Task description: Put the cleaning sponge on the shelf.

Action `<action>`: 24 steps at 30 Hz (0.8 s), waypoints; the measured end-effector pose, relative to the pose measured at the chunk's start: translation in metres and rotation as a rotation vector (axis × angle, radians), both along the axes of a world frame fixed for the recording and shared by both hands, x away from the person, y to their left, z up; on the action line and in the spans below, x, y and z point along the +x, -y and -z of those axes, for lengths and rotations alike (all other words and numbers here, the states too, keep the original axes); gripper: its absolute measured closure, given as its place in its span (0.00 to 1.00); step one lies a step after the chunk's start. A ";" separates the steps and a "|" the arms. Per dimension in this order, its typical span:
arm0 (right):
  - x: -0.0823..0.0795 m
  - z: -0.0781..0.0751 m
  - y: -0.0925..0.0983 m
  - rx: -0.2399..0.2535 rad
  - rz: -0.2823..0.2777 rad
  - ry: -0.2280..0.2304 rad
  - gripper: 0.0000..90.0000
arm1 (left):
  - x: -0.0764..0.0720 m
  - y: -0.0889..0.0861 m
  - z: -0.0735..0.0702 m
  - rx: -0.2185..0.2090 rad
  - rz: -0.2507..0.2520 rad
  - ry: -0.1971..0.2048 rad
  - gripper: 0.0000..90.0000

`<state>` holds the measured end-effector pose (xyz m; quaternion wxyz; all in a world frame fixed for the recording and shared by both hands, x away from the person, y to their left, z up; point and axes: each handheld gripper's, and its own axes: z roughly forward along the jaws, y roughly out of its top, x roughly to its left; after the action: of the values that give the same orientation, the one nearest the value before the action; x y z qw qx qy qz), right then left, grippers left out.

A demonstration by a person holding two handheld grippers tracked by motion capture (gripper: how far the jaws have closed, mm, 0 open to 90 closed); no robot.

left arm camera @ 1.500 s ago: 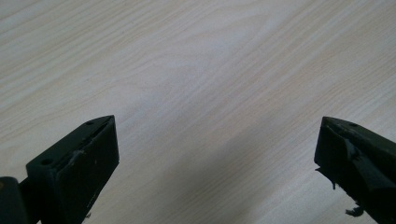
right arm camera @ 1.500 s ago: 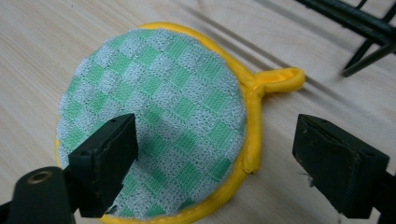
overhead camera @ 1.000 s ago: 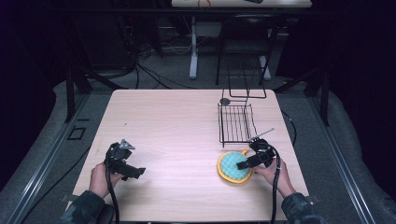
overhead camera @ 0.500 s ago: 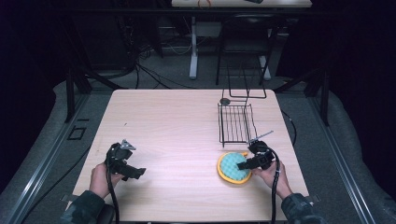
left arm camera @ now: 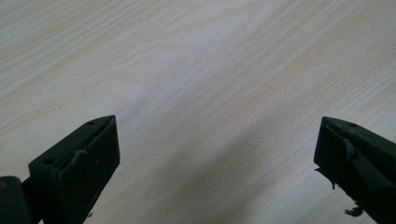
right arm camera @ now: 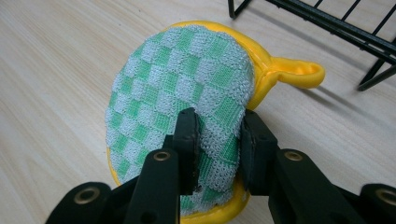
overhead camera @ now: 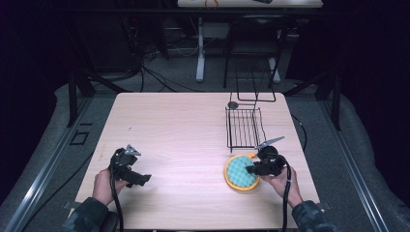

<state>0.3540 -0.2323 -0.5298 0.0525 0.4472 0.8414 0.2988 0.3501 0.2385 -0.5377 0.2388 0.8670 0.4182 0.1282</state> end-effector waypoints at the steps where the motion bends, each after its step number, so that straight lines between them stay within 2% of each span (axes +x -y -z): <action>1: -0.001 -0.001 0.000 -0.008 -0.005 -0.004 0.79 | 0.000 0.000 0.000 0.000 0.001 0.000 0.00; 6: -0.006 -0.007 0.002 -0.002 -0.014 0.025 0.79 | 0.000 0.000 0.000 -0.001 -0.002 0.000 0.00; 16: -0.013 -0.018 0.007 -0.004 0.013 0.085 0.78 | 0.000 -0.001 -0.001 -0.004 -0.003 0.001 0.00; 24: -0.015 -0.021 0.010 -0.007 0.009 0.084 0.78 | 0.000 -0.001 0.000 0.000 0.000 -0.003 0.00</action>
<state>0.3386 -0.2422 -0.5091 0.0908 0.4380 0.8373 0.3142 0.3500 0.2392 -0.5373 0.2382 0.8671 0.4188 0.1269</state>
